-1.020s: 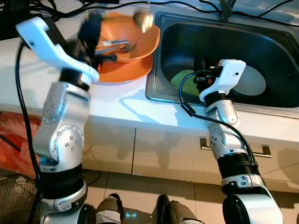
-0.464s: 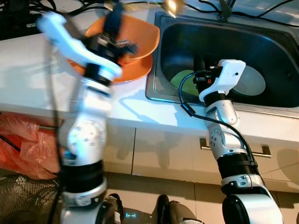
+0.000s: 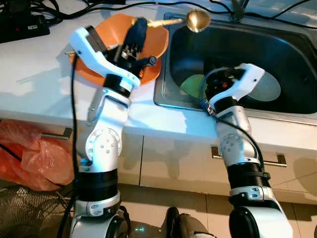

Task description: Kitchen organization

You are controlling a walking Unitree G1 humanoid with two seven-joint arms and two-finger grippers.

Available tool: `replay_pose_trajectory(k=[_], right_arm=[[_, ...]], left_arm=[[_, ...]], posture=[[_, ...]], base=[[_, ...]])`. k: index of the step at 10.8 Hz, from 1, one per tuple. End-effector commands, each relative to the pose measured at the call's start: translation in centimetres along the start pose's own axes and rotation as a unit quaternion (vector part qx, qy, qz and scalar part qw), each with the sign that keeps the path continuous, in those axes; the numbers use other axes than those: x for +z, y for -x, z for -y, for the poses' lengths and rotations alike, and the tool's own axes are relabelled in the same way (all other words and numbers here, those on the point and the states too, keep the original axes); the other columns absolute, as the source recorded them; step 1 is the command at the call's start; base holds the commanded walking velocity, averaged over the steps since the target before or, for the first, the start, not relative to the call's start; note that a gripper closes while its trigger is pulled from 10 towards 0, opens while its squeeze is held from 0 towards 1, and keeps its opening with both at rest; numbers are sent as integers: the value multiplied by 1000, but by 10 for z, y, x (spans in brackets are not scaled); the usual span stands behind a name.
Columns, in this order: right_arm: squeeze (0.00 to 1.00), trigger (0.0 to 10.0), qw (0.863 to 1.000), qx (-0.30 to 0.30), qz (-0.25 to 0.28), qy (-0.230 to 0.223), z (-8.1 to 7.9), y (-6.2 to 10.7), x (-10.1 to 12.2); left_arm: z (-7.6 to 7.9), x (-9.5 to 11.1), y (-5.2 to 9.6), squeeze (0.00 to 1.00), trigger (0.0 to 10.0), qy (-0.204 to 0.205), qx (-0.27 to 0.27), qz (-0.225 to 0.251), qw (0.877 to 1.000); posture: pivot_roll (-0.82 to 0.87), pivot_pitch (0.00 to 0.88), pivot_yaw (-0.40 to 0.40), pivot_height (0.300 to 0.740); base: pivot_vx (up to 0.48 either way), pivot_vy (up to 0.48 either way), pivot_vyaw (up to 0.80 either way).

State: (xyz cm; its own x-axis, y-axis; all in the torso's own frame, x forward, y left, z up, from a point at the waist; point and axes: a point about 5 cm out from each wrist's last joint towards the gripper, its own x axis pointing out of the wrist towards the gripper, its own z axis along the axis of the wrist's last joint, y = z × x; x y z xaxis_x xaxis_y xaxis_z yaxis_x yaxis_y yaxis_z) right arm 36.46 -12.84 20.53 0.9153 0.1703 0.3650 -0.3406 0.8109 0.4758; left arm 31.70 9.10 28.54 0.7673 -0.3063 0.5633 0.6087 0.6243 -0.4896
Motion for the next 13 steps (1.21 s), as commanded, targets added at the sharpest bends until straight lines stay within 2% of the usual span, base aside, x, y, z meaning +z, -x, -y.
replay_pose_trajectory(k=[1, 2, 3, 5, 6, 7, 8, 9, 11, 12, 13], right_arm=[[0, 10000, 998, -4, -1, -59, 2, 1, 1], [0, 10000, 993, -2, 0, -114, 2, 2, 3], [0, 10000, 988, 24, 2, -151, -2, 3, 5], [0, 10000, 980, 58, 0, -190, -9, 6, 7], [1000, 10000, 979, 62, -2, -195, -10, 7, 8], [1000, 10000, 976, 58, -2, -210, -9, 7, 8], [51, 10000, 972, 54, 1, -230, -8, 6, 11], [0, 10000, 971, 62, 3, -231, -10, 6, 15], [0, 10000, 969, 72, 9, -235, -14, 5, 22], [1000, 10000, 967, 77, 12, -244, -16, 4, 25], [1000, 10000, 964, 83, 15, -252, -18, 4, 27]], left_arm=[[5, -6, -2, 0, 10000, 10, -11, -1, 1000], [4, -11, -2, 0, 10000, 15, -7, -7, 1000], [5, -15, -2, 0, 10000, 19, -4, -10, 1000], [5, -18, -1, 0, 10000, 23, -5, -13, 1000], [4, -18, -2, 0, 10000, 23, -5, -13, 1000], [3, -20, -2, 0, 10000, 25, -2, -14, 1000], [3, -25, -1, 0, 10000, 29, 2, -20, 999], [3, -29, 0, 0, 10000, 34, 6, -23, 999], [2, -33, 1, 0, 10000, 42, 10, -26, 999], [2, -36, 1, 0, 10000, 45, 11, -28, 999], [3, -37, 1, 0, 10000, 47, 11, -29, 998]], posture=[[229, 184, -71, 740], [226, 181, -68, 740], [223, 179, -66, 740], [222, 178, -65, 740], [225, 182, -66, 740], [228, 186, -66, 740], [228, 187, -66, 740], [220, 190, -67, 740], [215, 192, -69, 740], [214, 194, -68, 740], [215, 195, -69, 740]], base=[[0, 0, 0], [0, 0, 0], [0, 0, 0], [0, 0, 0], [0, 0, 0], [0, 0, 0], [0, 0, 0], [0, 0, 0], [0, 0, 0], [0, 0, 0], [0, 0, 0]])
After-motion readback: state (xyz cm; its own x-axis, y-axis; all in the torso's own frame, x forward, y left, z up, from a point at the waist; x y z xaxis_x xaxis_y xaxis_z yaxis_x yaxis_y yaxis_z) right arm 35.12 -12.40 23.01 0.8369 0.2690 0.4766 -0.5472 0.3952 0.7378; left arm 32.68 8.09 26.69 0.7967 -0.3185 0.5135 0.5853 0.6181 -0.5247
